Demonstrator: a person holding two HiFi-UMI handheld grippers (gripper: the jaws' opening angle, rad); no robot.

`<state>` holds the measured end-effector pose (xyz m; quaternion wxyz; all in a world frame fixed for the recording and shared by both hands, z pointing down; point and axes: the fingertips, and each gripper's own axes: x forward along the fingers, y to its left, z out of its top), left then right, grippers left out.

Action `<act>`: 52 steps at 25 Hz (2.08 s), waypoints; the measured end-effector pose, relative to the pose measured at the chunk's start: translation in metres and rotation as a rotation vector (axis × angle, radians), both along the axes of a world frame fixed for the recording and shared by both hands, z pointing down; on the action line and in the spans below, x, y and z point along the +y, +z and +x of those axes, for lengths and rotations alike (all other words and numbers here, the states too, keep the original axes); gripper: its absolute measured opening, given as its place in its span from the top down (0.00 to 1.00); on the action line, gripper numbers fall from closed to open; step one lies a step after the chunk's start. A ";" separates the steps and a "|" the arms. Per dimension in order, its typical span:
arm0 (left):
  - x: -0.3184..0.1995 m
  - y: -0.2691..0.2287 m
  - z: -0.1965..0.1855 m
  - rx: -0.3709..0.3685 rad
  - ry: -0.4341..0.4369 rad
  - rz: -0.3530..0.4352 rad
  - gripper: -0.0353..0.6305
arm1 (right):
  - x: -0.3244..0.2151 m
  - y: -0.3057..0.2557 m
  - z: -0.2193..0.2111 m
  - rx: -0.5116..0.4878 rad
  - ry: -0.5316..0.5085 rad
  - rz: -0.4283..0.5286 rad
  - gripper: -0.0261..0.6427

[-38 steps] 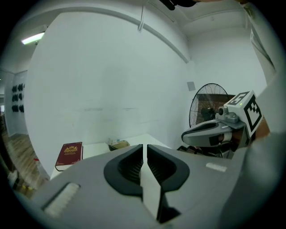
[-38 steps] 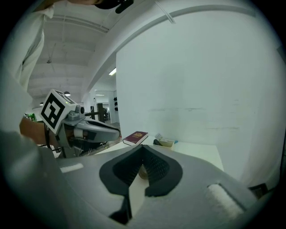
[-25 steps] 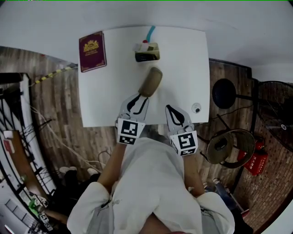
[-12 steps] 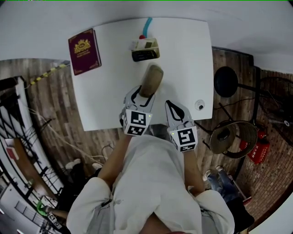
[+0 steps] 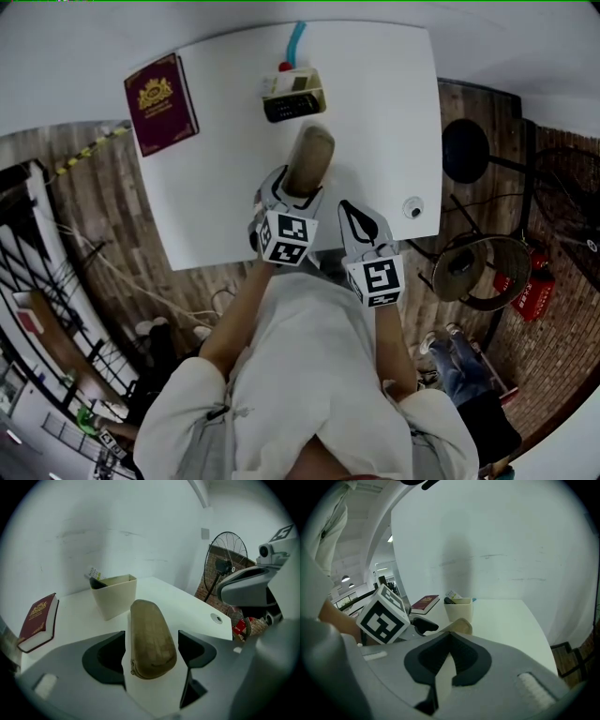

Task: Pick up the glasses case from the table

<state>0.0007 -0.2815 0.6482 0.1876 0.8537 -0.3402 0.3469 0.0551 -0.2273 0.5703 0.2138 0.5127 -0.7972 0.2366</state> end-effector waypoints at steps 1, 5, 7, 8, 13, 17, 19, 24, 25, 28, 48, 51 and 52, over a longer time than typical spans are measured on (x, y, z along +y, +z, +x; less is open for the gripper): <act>0.000 0.003 0.001 -0.007 -0.001 -0.005 0.38 | 0.000 0.001 0.001 -0.002 0.005 -0.002 0.96; -0.002 0.015 0.002 -0.042 -0.022 -0.016 0.32 | 0.005 0.003 0.006 -0.007 0.015 -0.006 0.95; -0.002 0.020 0.003 -0.063 -0.036 -0.021 0.30 | 0.008 0.005 0.011 -0.010 0.015 -0.008 0.95; -0.002 0.023 0.004 -0.074 -0.041 -0.024 0.29 | 0.009 0.006 0.014 -0.012 0.013 -0.008 0.95; -0.004 0.038 0.005 -0.136 -0.075 -0.041 0.27 | 0.009 0.009 0.024 -0.030 -0.023 -0.012 0.95; -0.002 0.049 0.003 -0.176 -0.098 -0.063 0.31 | 0.006 0.012 0.035 -0.040 -0.055 -0.015 0.95; -0.001 0.052 0.003 -0.184 -0.102 -0.068 0.32 | 0.004 0.014 0.039 -0.041 -0.064 -0.015 0.95; 0.001 0.055 0.003 -0.196 -0.102 -0.072 0.35 | 0.002 0.015 0.046 -0.041 -0.075 -0.016 0.96; 0.001 0.055 0.003 -0.193 -0.101 -0.073 0.35 | 0.002 0.015 0.047 -0.041 -0.077 -0.014 0.96; 0.002 0.054 0.003 -0.185 -0.101 -0.072 0.36 | 0.004 0.013 0.046 -0.039 -0.083 -0.011 0.95; -0.002 -0.017 -0.006 -0.011 -0.127 0.037 0.36 | -0.004 -0.009 0.028 -0.015 -0.110 0.060 0.95; -0.007 -0.038 -0.014 0.015 -0.137 0.079 0.36 | -0.010 -0.018 0.025 -0.011 -0.117 0.090 0.95; -0.008 -0.046 -0.016 0.025 -0.139 0.091 0.36 | -0.012 -0.020 0.024 -0.010 -0.120 0.099 0.95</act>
